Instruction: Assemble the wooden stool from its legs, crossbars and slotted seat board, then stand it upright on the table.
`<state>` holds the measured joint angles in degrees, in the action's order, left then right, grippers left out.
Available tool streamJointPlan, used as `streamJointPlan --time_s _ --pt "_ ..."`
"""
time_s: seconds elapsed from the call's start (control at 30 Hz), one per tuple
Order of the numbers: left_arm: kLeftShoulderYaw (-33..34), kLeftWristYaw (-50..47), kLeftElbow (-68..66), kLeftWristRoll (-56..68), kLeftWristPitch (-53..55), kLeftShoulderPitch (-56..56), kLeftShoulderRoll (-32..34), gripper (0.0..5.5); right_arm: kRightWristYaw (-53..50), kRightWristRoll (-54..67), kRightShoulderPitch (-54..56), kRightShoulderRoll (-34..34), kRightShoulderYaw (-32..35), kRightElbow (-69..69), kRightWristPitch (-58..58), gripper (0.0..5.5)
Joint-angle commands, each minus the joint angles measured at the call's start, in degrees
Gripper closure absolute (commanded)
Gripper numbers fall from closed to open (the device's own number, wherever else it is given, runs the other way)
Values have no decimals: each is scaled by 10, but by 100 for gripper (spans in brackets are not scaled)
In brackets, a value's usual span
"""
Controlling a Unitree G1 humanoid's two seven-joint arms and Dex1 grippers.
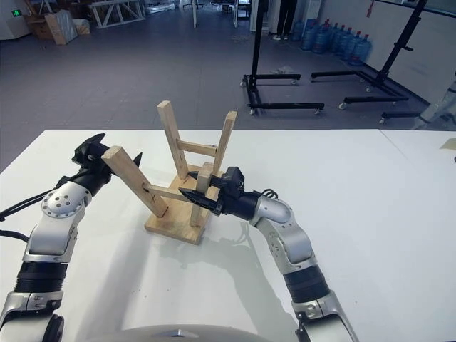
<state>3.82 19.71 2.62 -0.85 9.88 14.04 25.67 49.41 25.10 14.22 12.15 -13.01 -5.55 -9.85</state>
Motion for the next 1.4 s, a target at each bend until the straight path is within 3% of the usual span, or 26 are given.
streamJointPlan --time_s 0.03,0.13,0.23,0.73,1.13,1.4 --pt "-65 37 51 21 -9 0 -42 10 -29 -22 -6 -32 -45 17 -42 345" --pt "-41 32 25 29 -4 20 -37 10 -23 -2 -11 -30 -36 2 -47 345" --pt "-20 26 -10 33 0 45 -29 10 -21 6 -15 -32 -34 -4 -46 266" --pt "0 24 -157 19 -55 144 -1 10 -4 5 -47 2 -27 -37 -53 11" --pt "-35 -34 -378 -17 -105 364 -67 10 -95 -75 -35 -60 -114 -59 -48 11" --pt "-30 -60 -544 -32 -177 457 -63 10 -136 -134 -20 -101 -152 -34 -13 11"
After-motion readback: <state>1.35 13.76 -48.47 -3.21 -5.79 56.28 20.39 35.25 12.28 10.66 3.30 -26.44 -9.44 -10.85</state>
